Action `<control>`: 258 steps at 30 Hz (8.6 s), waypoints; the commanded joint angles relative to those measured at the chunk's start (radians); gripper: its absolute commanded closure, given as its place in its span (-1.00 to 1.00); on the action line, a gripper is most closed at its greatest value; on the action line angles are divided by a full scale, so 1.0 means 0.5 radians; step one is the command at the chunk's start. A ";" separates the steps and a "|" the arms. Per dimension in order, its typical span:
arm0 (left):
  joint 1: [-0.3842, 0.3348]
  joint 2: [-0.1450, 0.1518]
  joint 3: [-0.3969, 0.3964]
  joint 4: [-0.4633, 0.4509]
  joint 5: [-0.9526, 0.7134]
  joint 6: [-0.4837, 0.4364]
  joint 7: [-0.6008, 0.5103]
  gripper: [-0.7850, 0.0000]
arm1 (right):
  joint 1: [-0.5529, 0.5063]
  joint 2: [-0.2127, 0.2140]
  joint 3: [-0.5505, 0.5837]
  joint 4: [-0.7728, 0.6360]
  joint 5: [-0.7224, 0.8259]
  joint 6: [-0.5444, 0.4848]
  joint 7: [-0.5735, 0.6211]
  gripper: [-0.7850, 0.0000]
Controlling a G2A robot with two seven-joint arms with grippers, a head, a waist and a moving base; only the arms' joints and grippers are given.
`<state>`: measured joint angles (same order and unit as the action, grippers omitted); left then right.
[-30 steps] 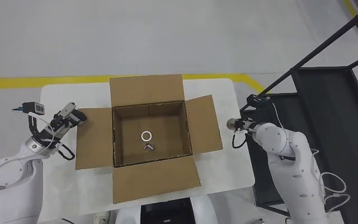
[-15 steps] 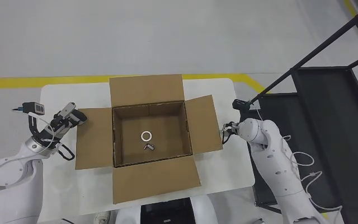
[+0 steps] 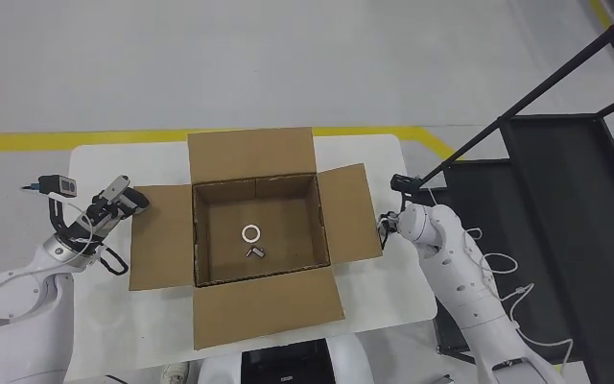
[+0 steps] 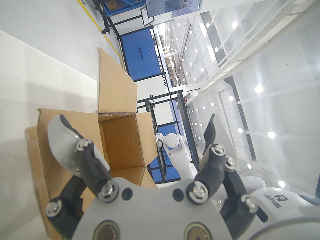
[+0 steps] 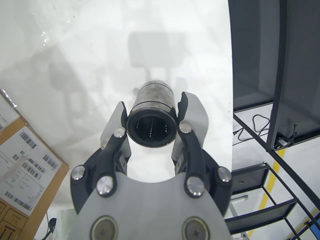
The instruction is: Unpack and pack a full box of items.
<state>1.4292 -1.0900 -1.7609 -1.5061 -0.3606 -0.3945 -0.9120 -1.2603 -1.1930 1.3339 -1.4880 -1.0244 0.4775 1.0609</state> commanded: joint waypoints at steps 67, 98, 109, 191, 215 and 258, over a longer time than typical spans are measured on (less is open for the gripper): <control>0.000 0.000 0.000 0.000 0.000 0.000 0.000 -1.00 | 0.637 -0.316 -1.328 -0.419 -0.178 -0.236 0.005 -1.00; 0.000 0.000 0.000 0.000 0.000 0.000 0.000 -1.00 | 0.766 -0.409 -1.383 -0.060 0.015 -0.428 -0.096 -1.00; 0.000 0.000 0.000 0.000 0.000 0.000 0.000 -1.00 | 0.961 -0.580 -1.513 0.433 0.322 -0.414 -0.124 -0.64; 0.000 0.000 0.000 0.000 0.000 0.000 0.000 -1.00 | -0.809 -0.294 0.487 -1.225 1.224 -1.569 -0.486 1.00; 0.000 0.000 0.000 0.000 0.000 0.000 0.000 -1.00 | -1.620 -0.230 1.174 -0.893 1.869 -2.057 -0.828 1.00; 0.000 0.000 0.000 0.000 0.000 0.000 0.000 -1.00 | -0.888 -0.211 0.302 -0.512 -0.230 0.078 -0.481 1.00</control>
<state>1.4292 -1.0900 -1.7609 -1.5061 -0.3606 -0.3945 -0.9120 -1.7099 -1.2981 1.4913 -1.7476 -1.1286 0.5112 0.8094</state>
